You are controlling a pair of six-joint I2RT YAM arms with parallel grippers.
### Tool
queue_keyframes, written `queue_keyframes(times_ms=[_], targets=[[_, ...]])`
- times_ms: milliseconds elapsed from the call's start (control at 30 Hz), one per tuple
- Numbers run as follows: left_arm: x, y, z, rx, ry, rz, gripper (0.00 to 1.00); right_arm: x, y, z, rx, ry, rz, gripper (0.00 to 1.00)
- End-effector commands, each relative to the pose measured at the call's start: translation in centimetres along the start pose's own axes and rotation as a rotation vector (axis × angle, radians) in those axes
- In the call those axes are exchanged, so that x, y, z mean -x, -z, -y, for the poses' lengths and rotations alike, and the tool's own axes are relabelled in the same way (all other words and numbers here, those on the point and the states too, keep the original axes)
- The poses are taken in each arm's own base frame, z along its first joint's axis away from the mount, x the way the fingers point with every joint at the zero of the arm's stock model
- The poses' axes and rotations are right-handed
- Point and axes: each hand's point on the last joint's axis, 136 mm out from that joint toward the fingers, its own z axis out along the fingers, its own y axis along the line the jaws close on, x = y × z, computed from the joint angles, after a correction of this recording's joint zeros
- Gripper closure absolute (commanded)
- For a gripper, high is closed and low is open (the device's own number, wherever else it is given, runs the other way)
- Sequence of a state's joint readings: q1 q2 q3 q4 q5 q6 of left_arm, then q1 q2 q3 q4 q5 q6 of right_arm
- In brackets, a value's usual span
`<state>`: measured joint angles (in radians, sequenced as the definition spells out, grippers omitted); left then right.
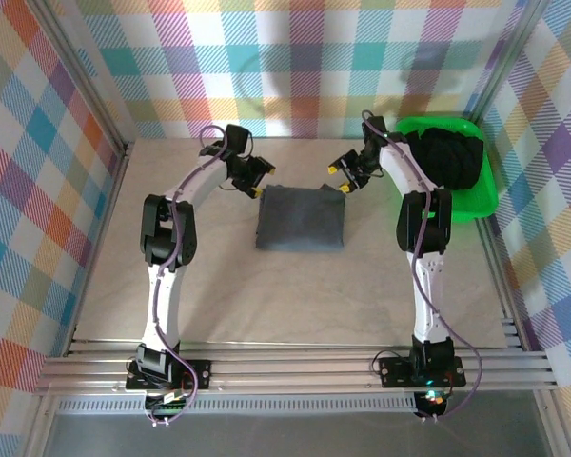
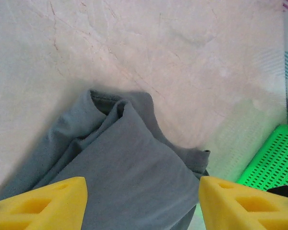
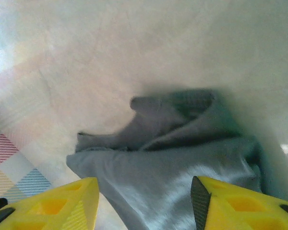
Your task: Fold and stack the t-shirts
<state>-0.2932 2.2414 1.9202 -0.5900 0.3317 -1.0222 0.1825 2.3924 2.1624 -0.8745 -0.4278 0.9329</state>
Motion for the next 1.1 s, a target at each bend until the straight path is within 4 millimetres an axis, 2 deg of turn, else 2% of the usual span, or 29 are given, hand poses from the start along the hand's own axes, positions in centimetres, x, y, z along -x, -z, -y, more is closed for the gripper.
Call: queue_keyframes(times_ms=[0, 100, 200, 233, 333, 467, 633, 700, 767, 833, 900, 967, 1067], targets=[[-4.1, 7.9, -0.3, -0.027, -0.025, 0.055, 0.39, -4.2, 7.3, -3.1, 0.122, 0.174, 0.065, 0.45], [-9.8, 9.9, -2.7, -0.050, 0.028, 0.062, 0.40, -7.2, 9.8, -2.1, 0.218, 0.249, 0.101, 0.44], [-15.9, 8.9, -4.6, -0.083, 0.097, -0.003, 0.37, -10.7, 11.3, 0.6, 0.268, 0.293, 0.110, 0.44], [-17.8, 8.1, -4.6, -0.112, 0.133, -0.034, 0.35, -11.7, 12.0, 1.6, 0.270, 0.305, 0.114, 0.43], [-21.7, 5.6, -3.4, -0.168, 0.165, -0.089, 0.32, -14.3, 13.3, 4.1, 0.273, 0.316, 0.118, 0.42], [-24.9, 1.1, -0.6, -0.210, 0.198, -0.138, 0.30, -16.6, 14.9, 6.3, 0.263, 0.309, 0.113, 0.41], [-25.2, -3.1, 1.2, -0.203, 0.218, -0.077, 0.31, -18.3, 16.5, 7.5, 0.260, 0.332, 0.114, 0.41], [-25.4, -4.4, 1.3, -0.182, 0.230, -0.074, 0.33, -18.8, 17.0, 7.7, 0.257, 0.346, 0.113, 0.41], [-25.4, -5.8, 0.5, -0.150, 0.254, -0.058, 0.38, -19.2, 17.6, 8.0, 0.254, 0.353, 0.118, 0.41], [-24.8, -6.6, -0.2, -0.133, 0.268, -0.017, 0.48, -19.4, 18.0, 8.2, 0.250, 0.359, 0.127, 0.41], [-23.7, -7.2, -1.1, -0.117, 0.288, 0.023, 0.67, -19.7, 18.4, 8.2, 0.247, 0.367, 0.129, 0.41], [-21.9, -7.4, -1.8, -0.114, 0.309, 0.073, 0.82, -19.8, 18.8, 8.2, 0.242, 0.374, 0.134, 0.41], [-18.4, -6.7, -3.0, -0.106, 0.329, 0.144, 0.97, -19.8, 19.3, 8.0, 0.237, 0.382, 0.141, 0.41]])
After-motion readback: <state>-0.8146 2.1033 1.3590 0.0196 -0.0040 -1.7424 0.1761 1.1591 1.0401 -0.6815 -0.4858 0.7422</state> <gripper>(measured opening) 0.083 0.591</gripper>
